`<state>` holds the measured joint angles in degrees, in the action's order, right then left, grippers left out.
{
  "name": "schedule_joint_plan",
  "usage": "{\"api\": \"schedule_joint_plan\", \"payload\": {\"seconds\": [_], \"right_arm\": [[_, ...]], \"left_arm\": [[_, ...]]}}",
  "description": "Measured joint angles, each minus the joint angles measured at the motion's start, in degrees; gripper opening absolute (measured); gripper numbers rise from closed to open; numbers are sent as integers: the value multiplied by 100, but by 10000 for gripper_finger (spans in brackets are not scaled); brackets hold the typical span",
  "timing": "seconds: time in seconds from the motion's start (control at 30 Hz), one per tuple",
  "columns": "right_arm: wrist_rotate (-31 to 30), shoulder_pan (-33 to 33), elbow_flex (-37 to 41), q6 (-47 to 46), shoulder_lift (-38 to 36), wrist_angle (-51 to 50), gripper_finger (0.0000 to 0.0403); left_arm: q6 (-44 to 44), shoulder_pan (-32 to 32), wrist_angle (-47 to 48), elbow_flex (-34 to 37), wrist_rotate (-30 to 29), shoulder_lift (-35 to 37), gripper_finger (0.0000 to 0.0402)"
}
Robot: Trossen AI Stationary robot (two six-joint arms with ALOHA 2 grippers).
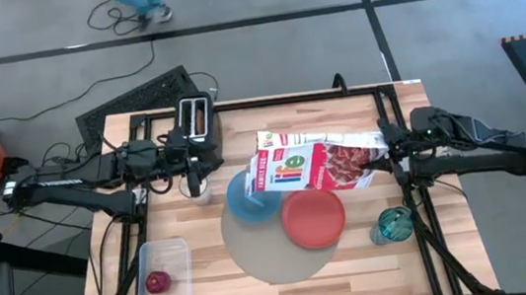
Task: Arrange a breakfast setting
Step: Pour the cereal into the blue bowl
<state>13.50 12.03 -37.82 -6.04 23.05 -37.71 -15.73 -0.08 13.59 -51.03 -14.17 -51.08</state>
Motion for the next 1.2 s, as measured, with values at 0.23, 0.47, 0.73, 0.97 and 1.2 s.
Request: {"api": "schedule_joint_plan", "payload": {"seconds": [0.23, 0.47, 0.73, 0.97, 1.2], "right_arm": [[-304, 0, -659, 0, 404, -923, 208], [-283, 0, -855, 0, 769, -1204, 208], [-140, 0, -855, 50, 1129, -1179, 208], [-142, 0, -992, 50, 1247, -1240, 208], [-263, -91, -1770, 184, 1850, -1819, 208]], "left_arm": [[107, 0, -31, -2, 4, -92, 220], [175, 0, -57, -2, 4, -228, 220], [177, 0, -64, -2, 7, -219, 220], [269, 0, -64, -2, 11, -215, 220], [273, 86, -50, -2, 115, -213, 220]]}}
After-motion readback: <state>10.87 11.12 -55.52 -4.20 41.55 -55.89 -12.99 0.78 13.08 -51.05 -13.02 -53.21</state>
